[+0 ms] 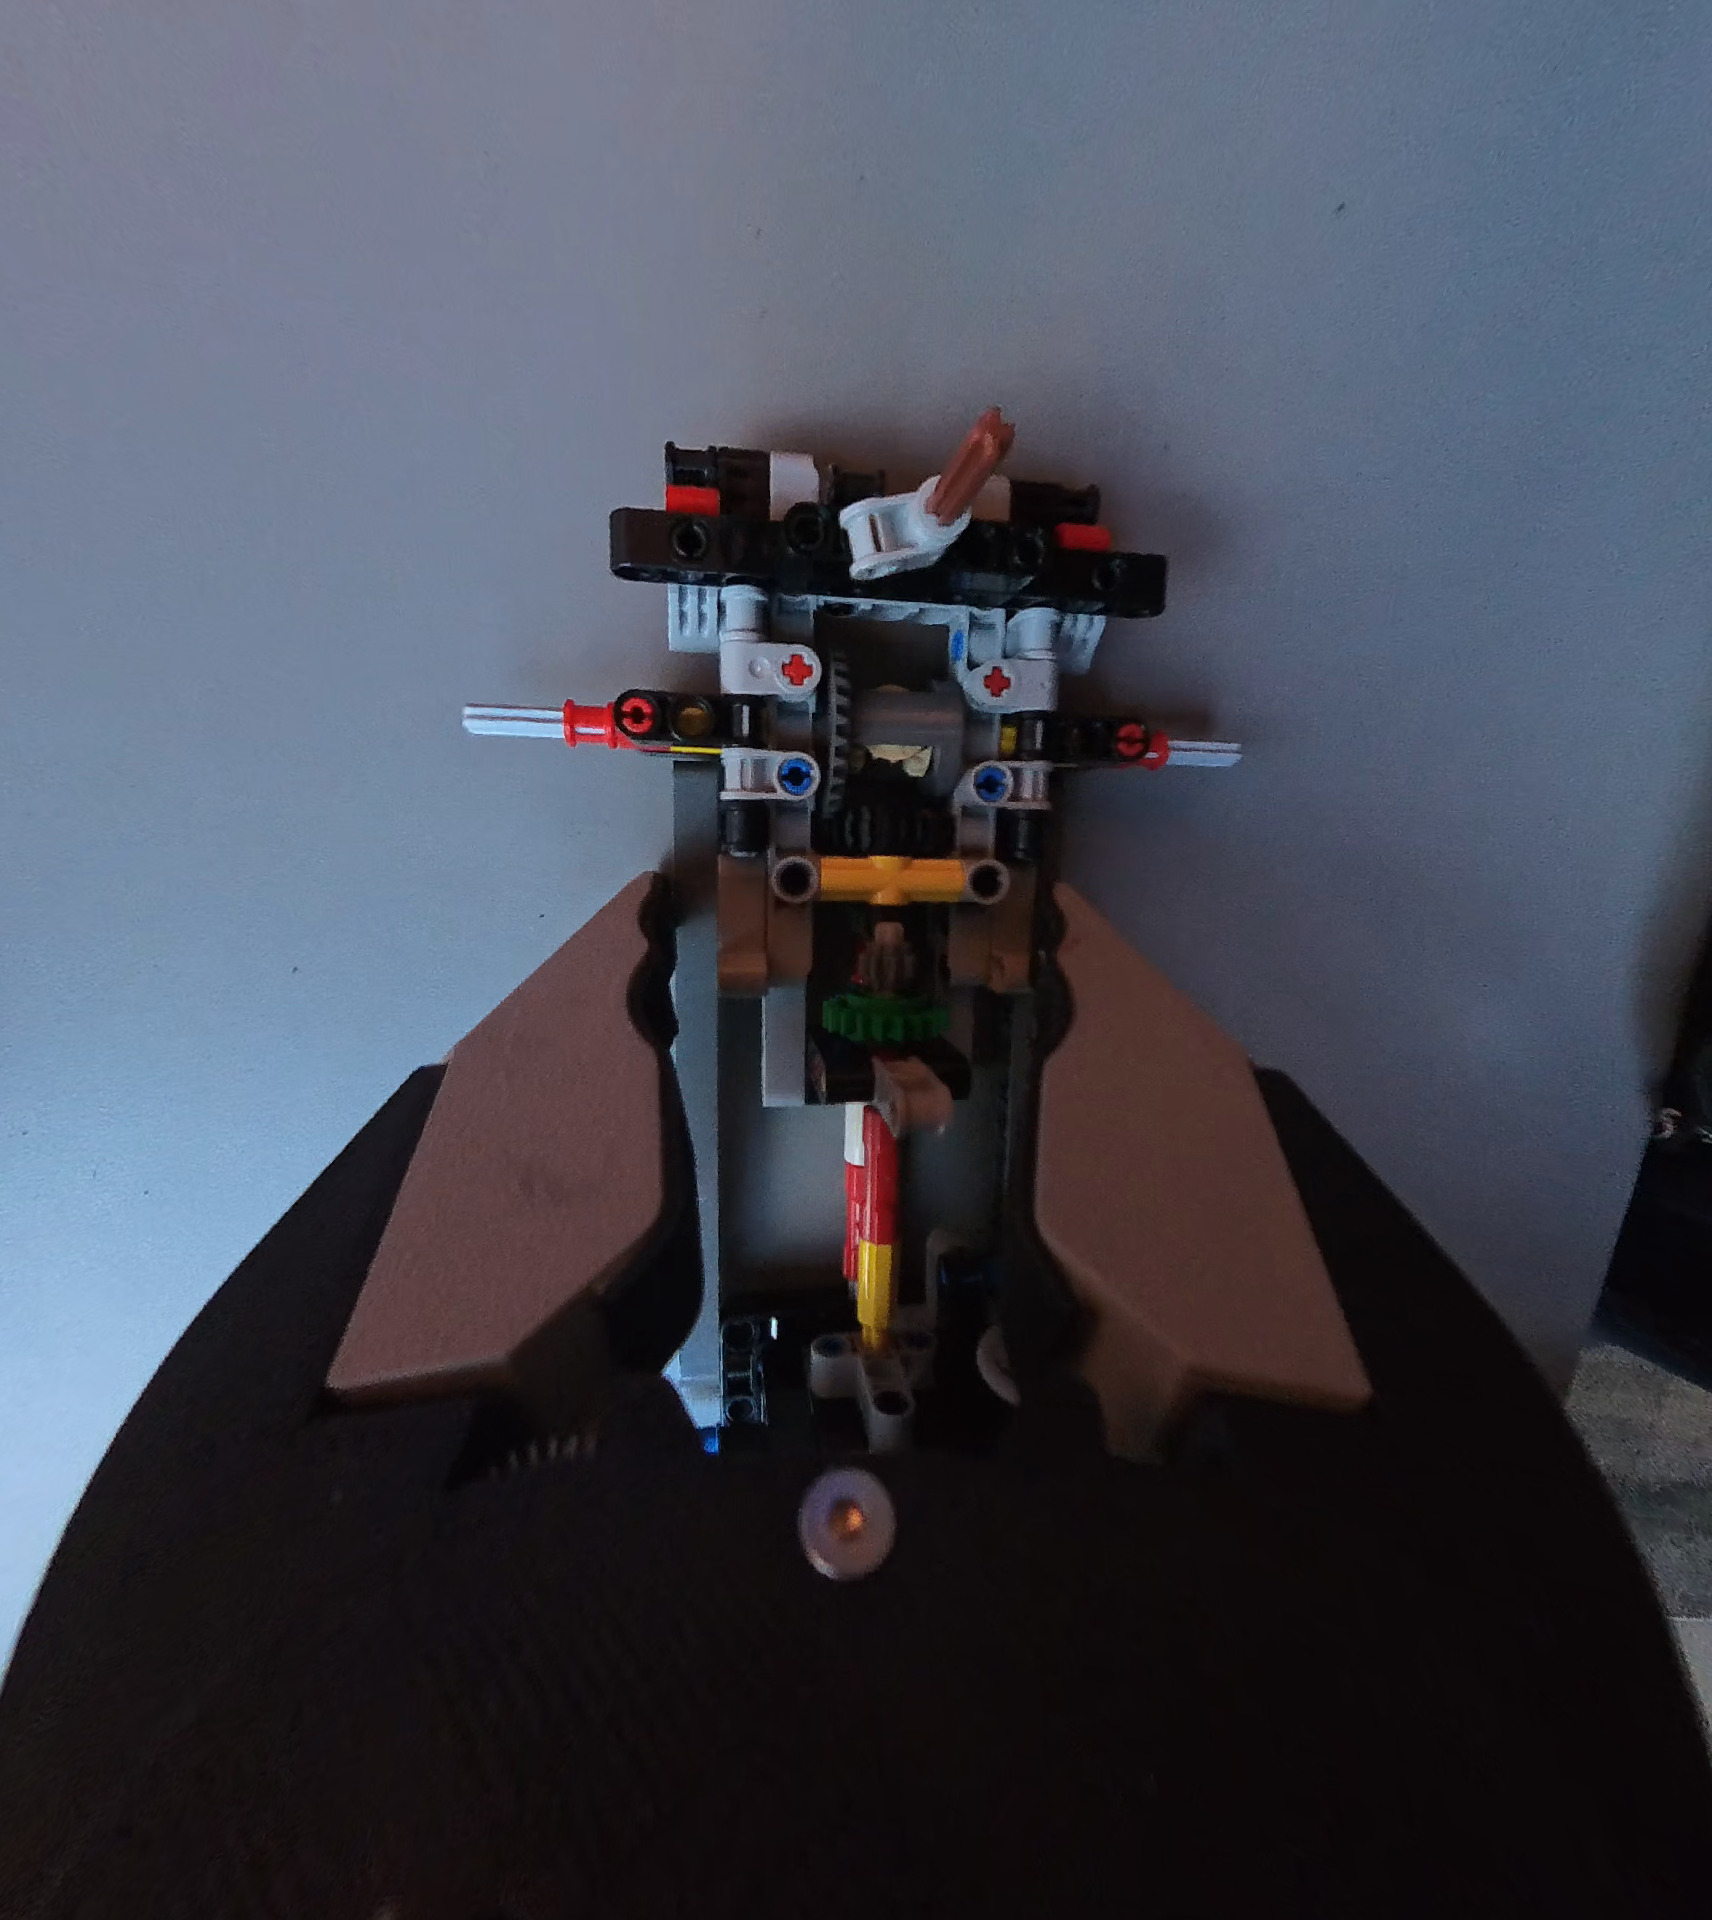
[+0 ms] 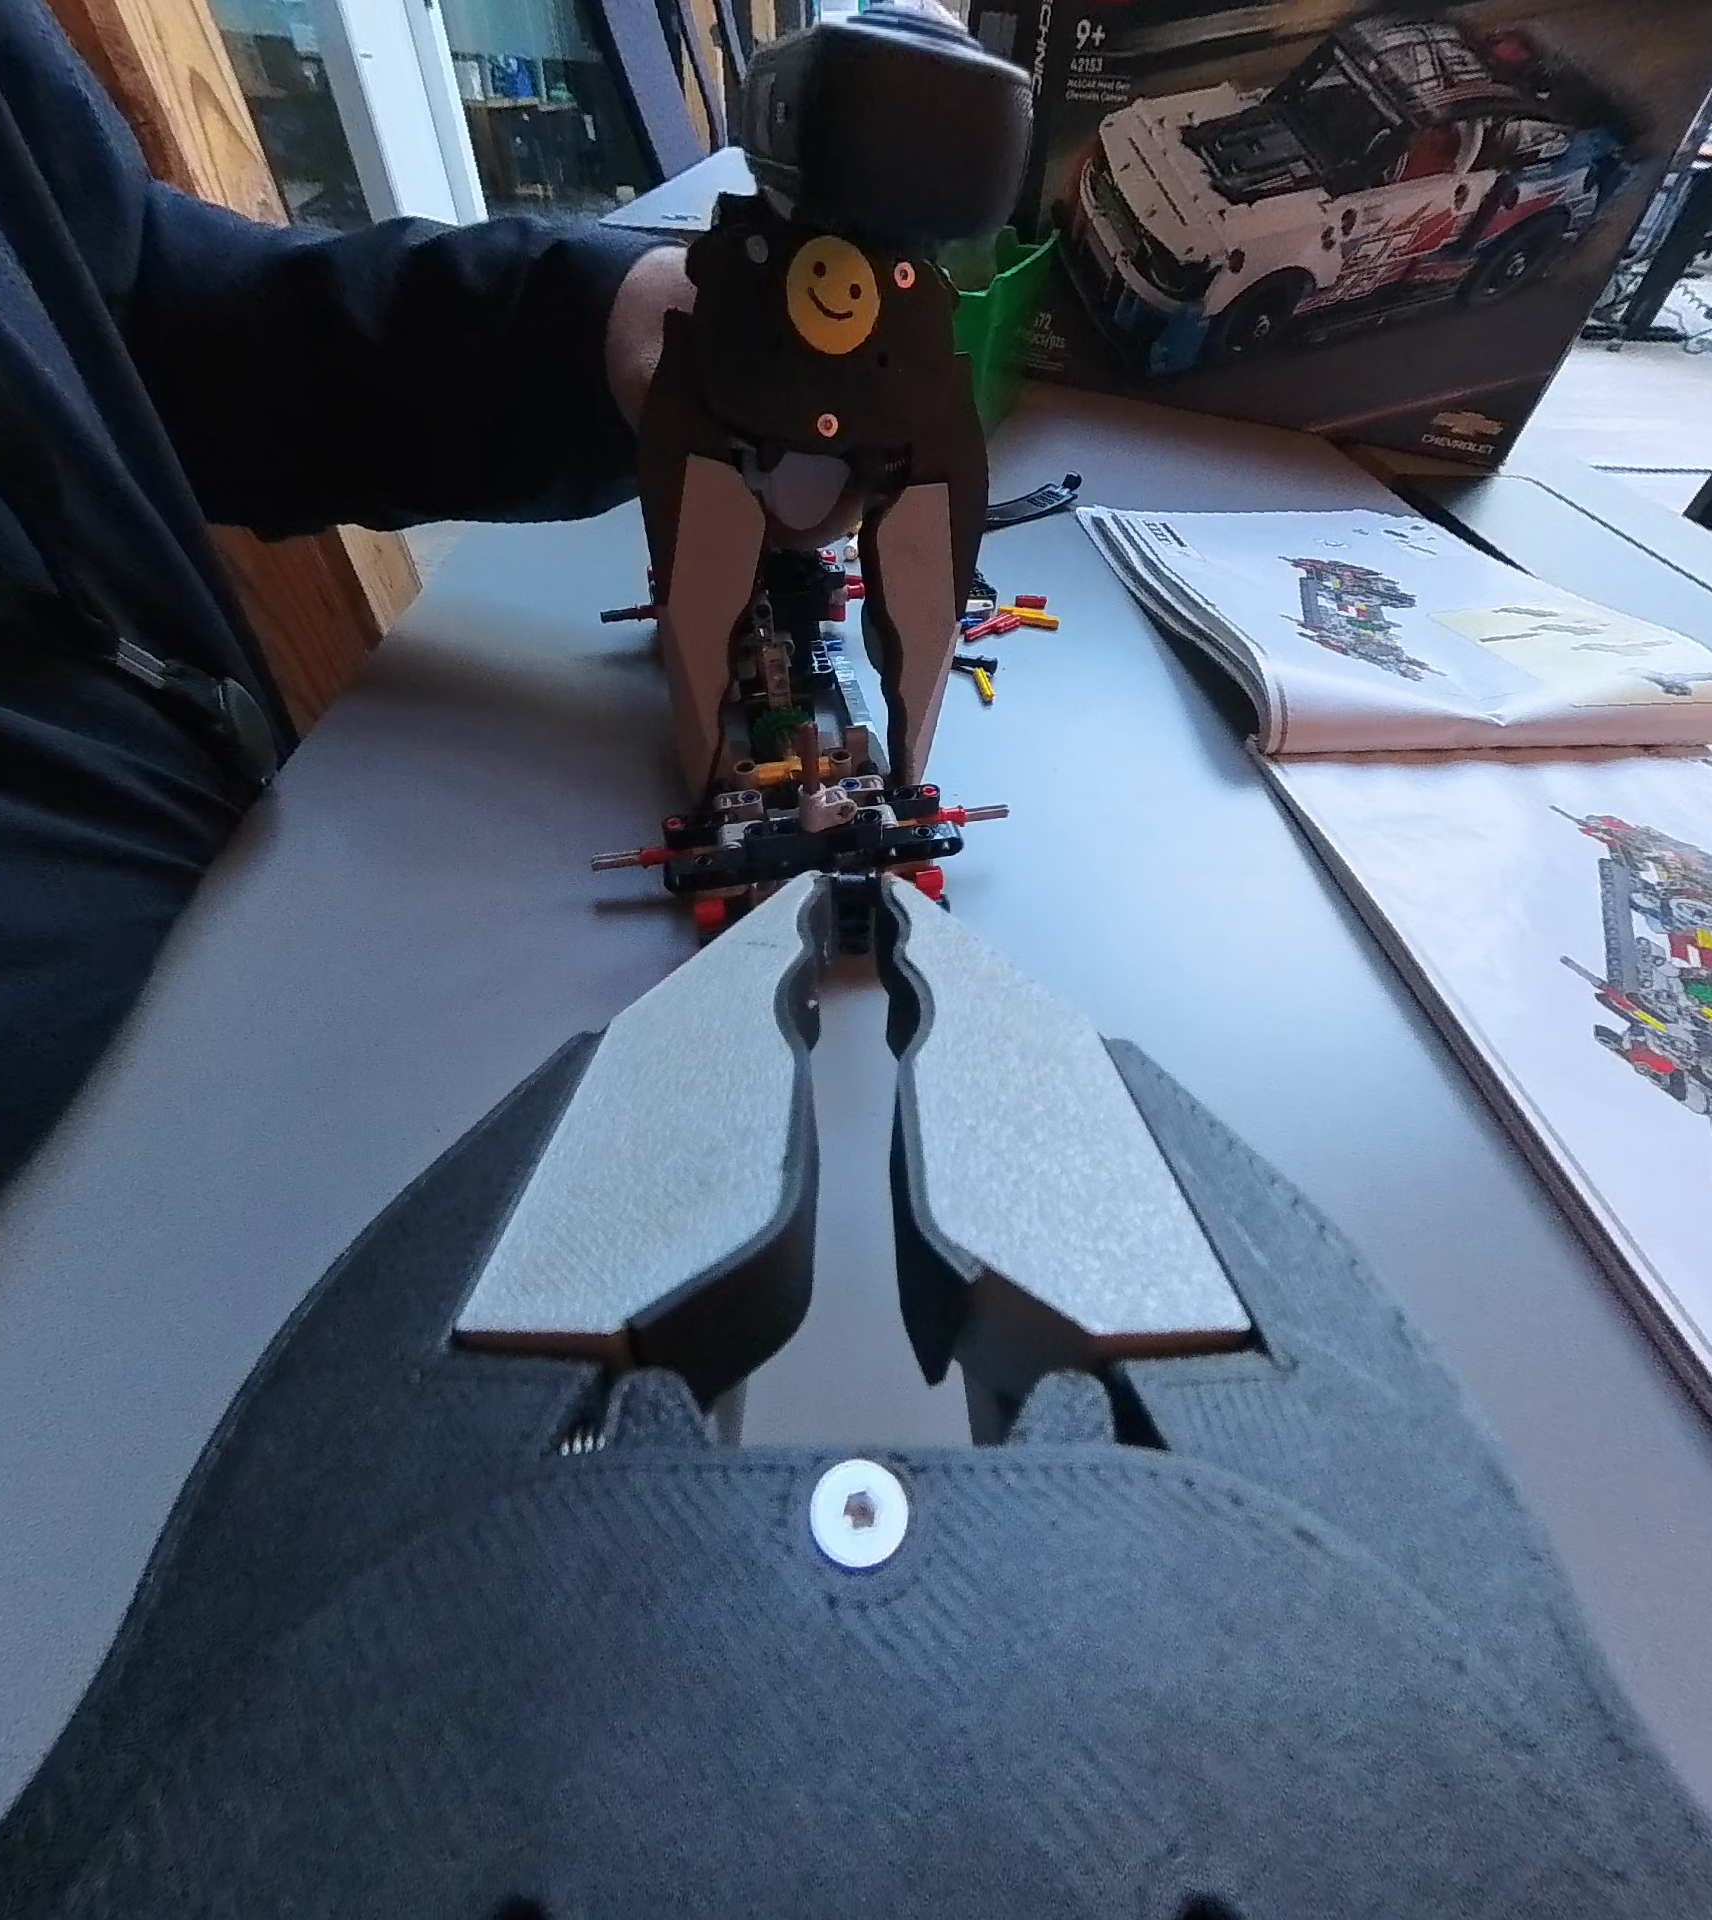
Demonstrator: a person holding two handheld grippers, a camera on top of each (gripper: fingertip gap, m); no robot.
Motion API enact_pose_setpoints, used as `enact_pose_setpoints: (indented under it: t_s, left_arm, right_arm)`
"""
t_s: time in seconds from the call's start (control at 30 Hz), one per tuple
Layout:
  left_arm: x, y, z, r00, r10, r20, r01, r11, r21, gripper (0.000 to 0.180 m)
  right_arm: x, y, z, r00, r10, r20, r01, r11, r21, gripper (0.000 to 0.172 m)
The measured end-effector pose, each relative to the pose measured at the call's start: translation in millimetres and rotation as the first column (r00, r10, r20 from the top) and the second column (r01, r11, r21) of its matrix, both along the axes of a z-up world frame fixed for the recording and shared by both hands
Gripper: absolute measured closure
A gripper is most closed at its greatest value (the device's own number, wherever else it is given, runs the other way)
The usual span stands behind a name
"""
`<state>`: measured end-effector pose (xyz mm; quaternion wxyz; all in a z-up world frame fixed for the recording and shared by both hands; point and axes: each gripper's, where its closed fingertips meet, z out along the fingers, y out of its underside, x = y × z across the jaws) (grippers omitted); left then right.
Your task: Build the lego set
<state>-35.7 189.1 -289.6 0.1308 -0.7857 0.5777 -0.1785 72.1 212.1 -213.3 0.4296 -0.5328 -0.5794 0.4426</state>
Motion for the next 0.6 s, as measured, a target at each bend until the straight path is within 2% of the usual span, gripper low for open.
enact_pose_setpoints:
  t_s: [0.23,0.6]
  left_arm:
    - [0,0,5,0.999,-0.015,0.044,0.016,1.0,-0.02,0.113]
    - [-4,6,46,0.978,-0.052,0.202,0.042,0.998,0.057,0.113]
  right_arm:
    - [0,1,-1,1.0,0.0,0.0,0.0,1.0,-0.012,0.167]
    - [1,3,-2,1.0,-0.001,-0.004,0.001,1.0,-0.025,0.167]
